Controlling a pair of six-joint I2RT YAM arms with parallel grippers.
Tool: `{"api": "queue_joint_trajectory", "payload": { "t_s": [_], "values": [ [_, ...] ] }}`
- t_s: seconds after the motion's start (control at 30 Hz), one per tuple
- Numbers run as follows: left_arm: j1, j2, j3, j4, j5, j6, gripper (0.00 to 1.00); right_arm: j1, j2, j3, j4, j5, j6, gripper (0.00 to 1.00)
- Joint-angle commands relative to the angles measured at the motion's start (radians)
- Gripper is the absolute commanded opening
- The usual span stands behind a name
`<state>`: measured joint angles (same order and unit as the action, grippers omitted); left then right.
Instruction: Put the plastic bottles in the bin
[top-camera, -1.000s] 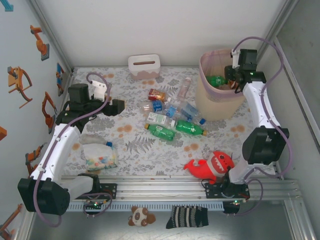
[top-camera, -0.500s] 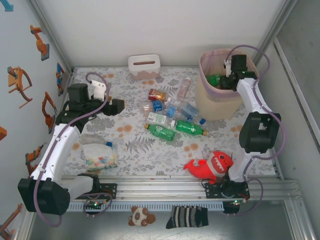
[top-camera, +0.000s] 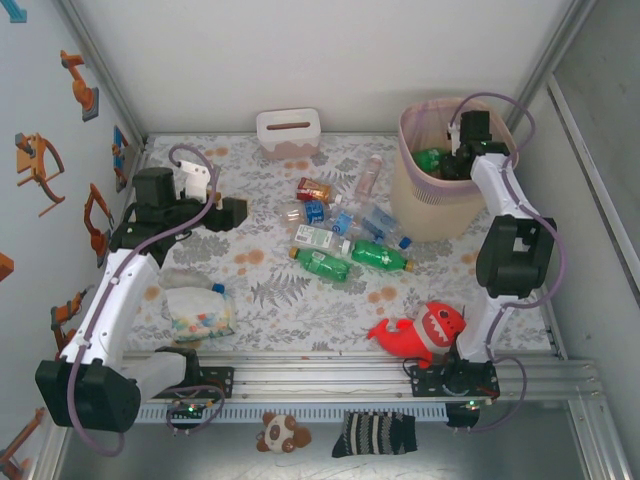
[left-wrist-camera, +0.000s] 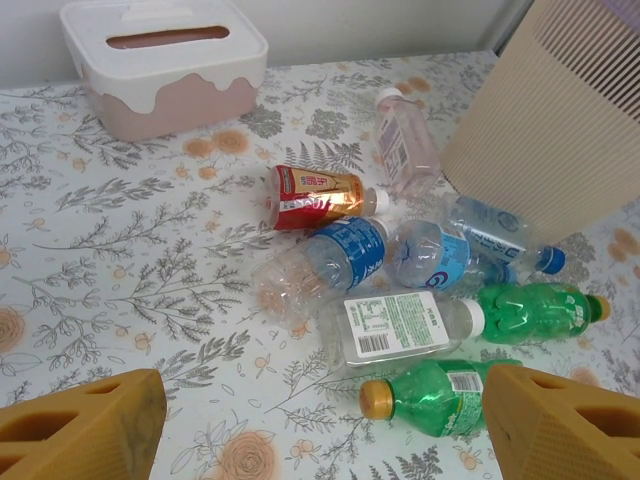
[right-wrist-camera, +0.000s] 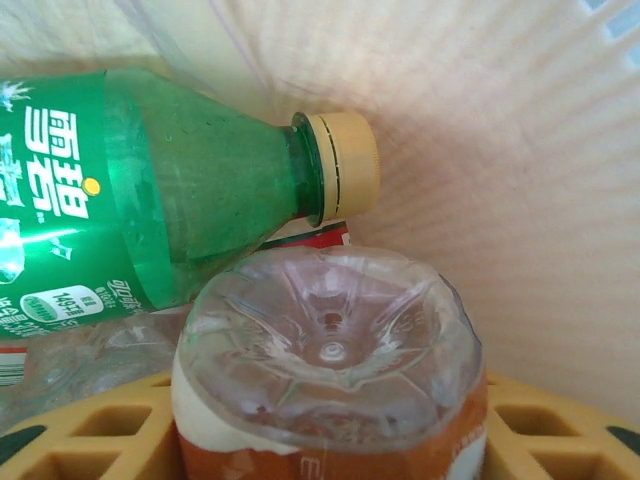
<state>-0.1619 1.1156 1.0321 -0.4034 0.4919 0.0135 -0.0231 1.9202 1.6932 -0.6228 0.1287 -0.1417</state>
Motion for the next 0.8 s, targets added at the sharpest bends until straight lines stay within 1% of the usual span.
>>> {"api": "queue_joint_trajectory", "payload": {
  "t_s": [0.0, 0.17, 0.23, 0.37, 0.77],
  "values": [
    [0.005, -0.016, -0.007, 0.015, 0.022, -0.006, 0.82, 0.002, -0.039, 0.001, -0.068, -0.013, 0.026, 0.59],
    [0.007, -0.018, -0.007, 0.016, 0.023, -0.008, 0.82, 0.003, -0.109, 0.03, -0.082, -0.021, 0.028, 0.68],
    [0.007, -0.019, -0.008, 0.017, 0.024, -0.008, 0.82, 0.003, -0.131, 0.042, -0.093, -0.024, 0.03, 0.7],
    [0.008, -0.021, -0.006, 0.013, 0.022, -0.005, 0.82, 0.009, -0.185, 0.037, -0.087, -0.038, 0.033, 0.72],
    [0.012, -0.025, -0.01, 0.012, 0.022, -0.003, 0.82, 0.053, -0.335, 0.031, -0.078, -0.035, 0.037, 0.72]
  ]
}}
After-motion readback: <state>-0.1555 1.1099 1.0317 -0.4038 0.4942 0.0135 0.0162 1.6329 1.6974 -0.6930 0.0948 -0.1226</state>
